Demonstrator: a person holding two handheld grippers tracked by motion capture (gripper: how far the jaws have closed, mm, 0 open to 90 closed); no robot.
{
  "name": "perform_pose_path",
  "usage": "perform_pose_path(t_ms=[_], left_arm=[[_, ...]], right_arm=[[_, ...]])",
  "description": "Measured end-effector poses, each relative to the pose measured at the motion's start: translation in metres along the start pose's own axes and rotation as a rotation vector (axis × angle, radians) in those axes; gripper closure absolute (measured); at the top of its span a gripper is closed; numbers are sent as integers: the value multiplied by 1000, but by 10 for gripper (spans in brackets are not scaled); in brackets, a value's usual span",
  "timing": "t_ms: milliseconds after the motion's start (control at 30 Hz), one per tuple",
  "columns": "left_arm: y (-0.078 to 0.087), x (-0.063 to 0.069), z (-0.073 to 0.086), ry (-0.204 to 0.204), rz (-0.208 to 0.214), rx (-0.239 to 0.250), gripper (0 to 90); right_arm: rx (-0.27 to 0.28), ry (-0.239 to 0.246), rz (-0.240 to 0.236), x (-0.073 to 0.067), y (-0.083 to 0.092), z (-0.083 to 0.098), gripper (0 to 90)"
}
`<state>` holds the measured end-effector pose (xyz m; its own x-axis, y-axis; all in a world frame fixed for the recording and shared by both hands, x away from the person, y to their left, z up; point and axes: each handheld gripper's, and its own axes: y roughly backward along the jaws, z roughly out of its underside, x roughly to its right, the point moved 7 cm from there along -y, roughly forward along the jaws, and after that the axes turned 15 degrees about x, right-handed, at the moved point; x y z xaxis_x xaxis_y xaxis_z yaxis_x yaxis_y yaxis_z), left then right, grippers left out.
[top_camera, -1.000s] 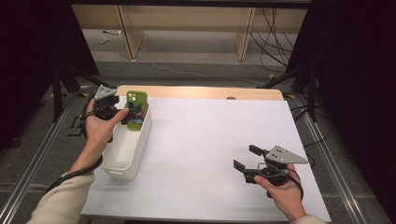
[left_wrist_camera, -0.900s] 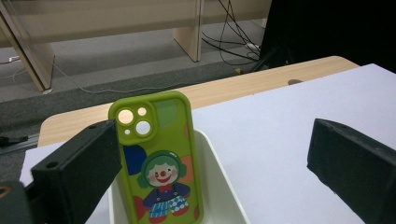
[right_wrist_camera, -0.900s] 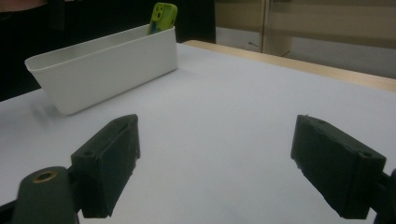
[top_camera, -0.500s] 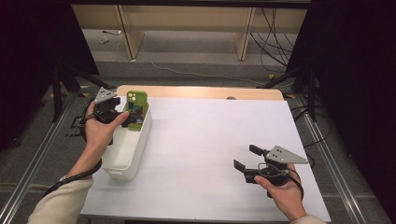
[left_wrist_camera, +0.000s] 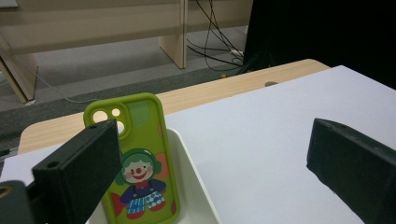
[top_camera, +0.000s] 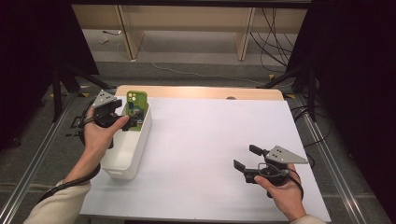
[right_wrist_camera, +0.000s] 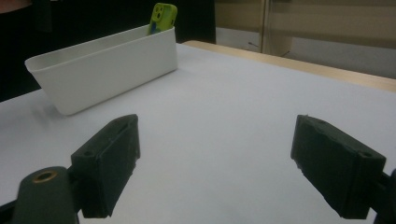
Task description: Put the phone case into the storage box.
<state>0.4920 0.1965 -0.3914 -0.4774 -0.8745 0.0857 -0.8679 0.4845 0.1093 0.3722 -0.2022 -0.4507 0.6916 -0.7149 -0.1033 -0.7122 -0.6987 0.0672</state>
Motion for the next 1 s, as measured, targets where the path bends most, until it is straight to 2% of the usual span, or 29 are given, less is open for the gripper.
perform_pose_path(t_ms=[67, 267, 700, 867, 1000], left_arm=[[2, 2, 2, 7, -2, -7, 24], [5, 7, 4, -6, 12, -7, 24], [14, 24, 14, 6, 79, 5, 26], [18, 29, 15, 4, 93, 12, 26], [21, 35, 15, 18, 115, 24, 26]], right_arm=[[0, 0, 1, 0, 0, 0, 164], [1, 1, 1, 0, 0, 0, 164], [3, -1, 3, 0, 0, -1, 164], [2, -2, 2, 0, 0, 0, 164], [3, -1, 1, 0, 0, -1, 164]])
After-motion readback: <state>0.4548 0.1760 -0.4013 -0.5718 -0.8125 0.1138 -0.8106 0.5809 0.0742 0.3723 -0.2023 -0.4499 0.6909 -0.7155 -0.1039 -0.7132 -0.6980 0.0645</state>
